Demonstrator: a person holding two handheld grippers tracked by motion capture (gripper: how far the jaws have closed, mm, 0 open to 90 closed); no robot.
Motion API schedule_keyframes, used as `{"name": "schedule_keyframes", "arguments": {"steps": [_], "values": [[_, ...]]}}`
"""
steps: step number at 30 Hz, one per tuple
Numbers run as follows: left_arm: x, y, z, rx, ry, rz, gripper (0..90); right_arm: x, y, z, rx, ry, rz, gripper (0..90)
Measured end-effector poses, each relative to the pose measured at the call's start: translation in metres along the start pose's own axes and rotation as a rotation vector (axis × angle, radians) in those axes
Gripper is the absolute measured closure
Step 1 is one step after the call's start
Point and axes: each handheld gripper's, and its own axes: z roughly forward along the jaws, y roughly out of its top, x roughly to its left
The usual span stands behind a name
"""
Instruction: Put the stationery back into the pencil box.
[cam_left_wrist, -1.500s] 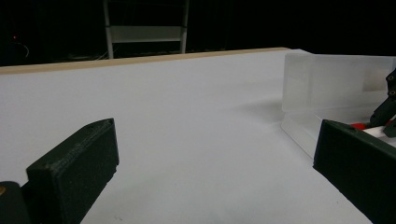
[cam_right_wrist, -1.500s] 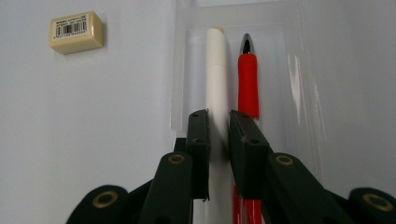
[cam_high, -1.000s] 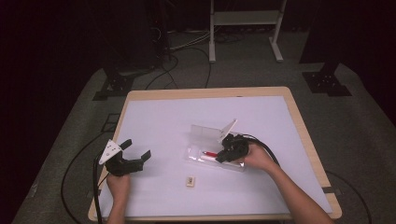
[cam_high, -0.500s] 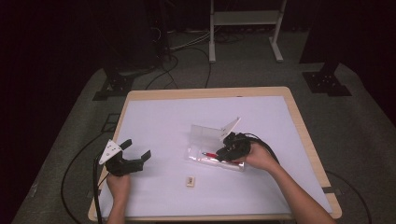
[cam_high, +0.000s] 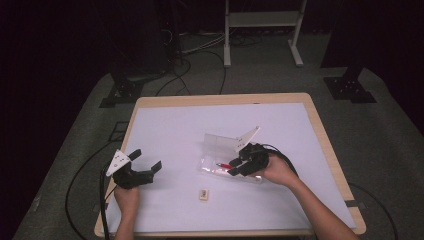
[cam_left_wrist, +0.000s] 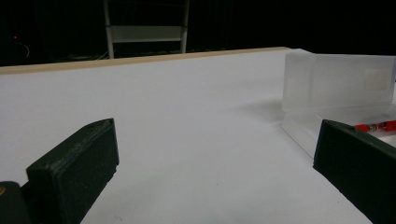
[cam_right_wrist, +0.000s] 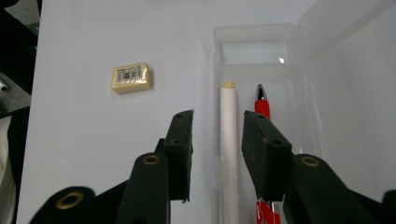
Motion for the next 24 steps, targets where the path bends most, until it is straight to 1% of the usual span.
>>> {"name": "schedule_keyframes", "arguments": {"steps": [8, 16, 24], "values": [[0.000, 0.000, 0.000, 0.001, 0.000, -0.001, 0.0, 0.007, 0.004, 0.002, -0.015, 0.008, -0.010, 55.3], [0.000, 0.000, 0.000, 0.001, 0.000, 0.000, 0.0, 0.017, 0.009, 0.005, -0.023, 0.016, -0.012, 45.4], [0.000, 0.000, 0.000, 0.001, 0.000, -0.001, 0.0, 0.024, 0.012, 0.009, -0.016, 0.020, -0.013, 36.3]]}}
